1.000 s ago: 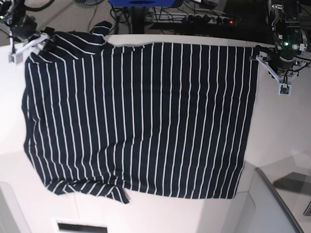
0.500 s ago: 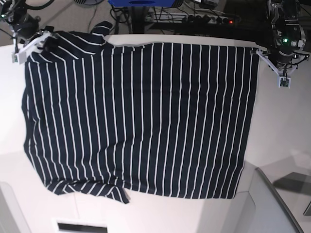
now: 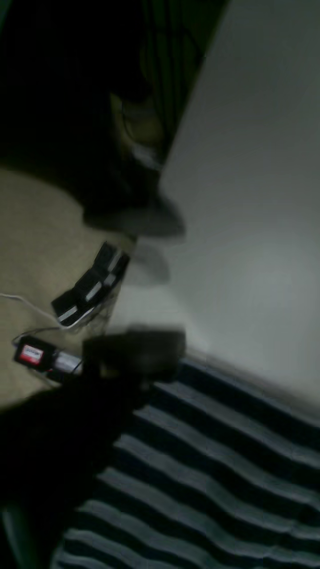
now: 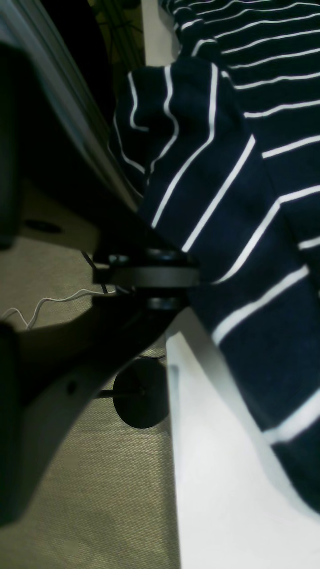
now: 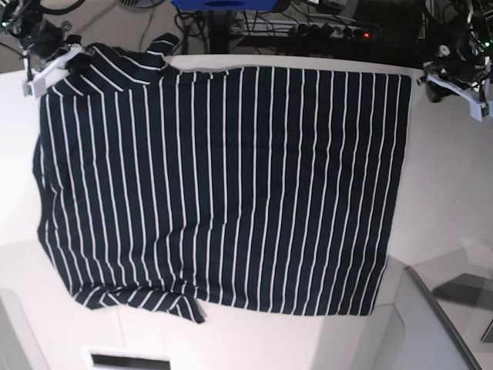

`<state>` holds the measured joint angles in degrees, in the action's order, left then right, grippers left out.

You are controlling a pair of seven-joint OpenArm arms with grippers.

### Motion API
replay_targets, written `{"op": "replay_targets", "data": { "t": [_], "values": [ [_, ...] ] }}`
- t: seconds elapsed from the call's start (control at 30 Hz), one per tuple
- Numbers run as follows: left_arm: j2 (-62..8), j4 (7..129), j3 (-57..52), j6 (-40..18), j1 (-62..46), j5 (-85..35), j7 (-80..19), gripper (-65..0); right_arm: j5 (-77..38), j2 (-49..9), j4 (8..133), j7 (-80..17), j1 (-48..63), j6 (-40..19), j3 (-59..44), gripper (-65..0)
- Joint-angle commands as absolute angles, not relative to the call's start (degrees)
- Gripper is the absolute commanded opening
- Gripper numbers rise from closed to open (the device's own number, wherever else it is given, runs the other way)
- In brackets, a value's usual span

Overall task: Layout the t-shirt on the table in an organized manner, then fold the t-shirt properly
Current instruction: 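Hold the shirt's edge with both grippers and pull it taut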

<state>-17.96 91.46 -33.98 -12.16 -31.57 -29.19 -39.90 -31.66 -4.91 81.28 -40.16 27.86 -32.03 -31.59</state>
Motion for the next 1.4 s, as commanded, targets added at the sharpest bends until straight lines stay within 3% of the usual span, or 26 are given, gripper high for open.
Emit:
{"op": "replay_targets", "data": {
  "t": [0.0, 0.1, 0.17, 0.73, 0.93, 1.0, 1.03, 1.07, 1.17, 1.2, 1.37],
  "values": [
    [-18.68, 91.30, -34.42, -13.58, -31.96, -29.67, -39.16, -23.7, -31.69, -5.85, 81.98, -40.13, 28.44, -32.04, -31.78, -64.8],
    [-18.68, 87.43, -34.42, -18.24, -31.52, -29.76, -39.08, -12.5, -31.69, -5.85, 82.15, -40.13, 28.53, -32.04, -31.78, -64.8],
    [-18.68, 84.97, -34.51, -20.62, -31.43, -29.76, -38.99, -9.1, -31.69, -5.93, 82.24, -40.13, 29.14, -32.13, -31.69, -64.8],
    [-14.81, 79.43, -33.98, -22.90, -26.42, -29.32, -38.90, -8.7, -31.69, -5.93, 82.24, -40.13, 29.32, -33.71, -31.69, -65.0],
    [-13.23, 78.46, -28.79, -23.25, -24.84, -23.34, -38.90, -9.1, -31.69, -5.93, 82.24, -40.13, 29.23, -33.71, -31.69, -65.0],
    [-12.44, 78.46, -27.82, -23.25, -24.66, -22.99, -38.90, -14.3, -31.69, -5.93, 82.24, -40.13, 29.23, -33.71, -31.69, -65.0],
    [-12.26, 78.46, -27.56, -23.25, -24.13, -22.90, -38.90, -21.1, -31.69, -5.93, 82.24, -40.13, 29.23, -33.71, -31.69, -65.0],
    [-12.26, 78.29, -27.38, -23.25, -23.87, -22.90, -38.90, -28.1, -31.60, -5.93, 82.24, -40.13, 29.23, -33.71, -31.69, -65.0],
    [-12.18, 76.70, -27.65, -23.25, -23.34, -23.08, -38.90, -58.7, -31.60, -5.93, 82.24, -40.13, 29.23, -33.71, -31.69, -65.0],
    [-12.18, 76.53, -27.82, -23.25, -23.34, -23.08, -38.90, -65.0, -31.60, -5.93, 82.24, -40.13, 29.23, -33.71, -31.69, -65.0],
    [-12.70, 77.67, -28.09, -23.25, -23.43, -23.08, -39.16, -65.0, -31.60, -5.93, 85.49, -40.13, 30.11, -33.71, -31.69, -65.0]
  ]
}}
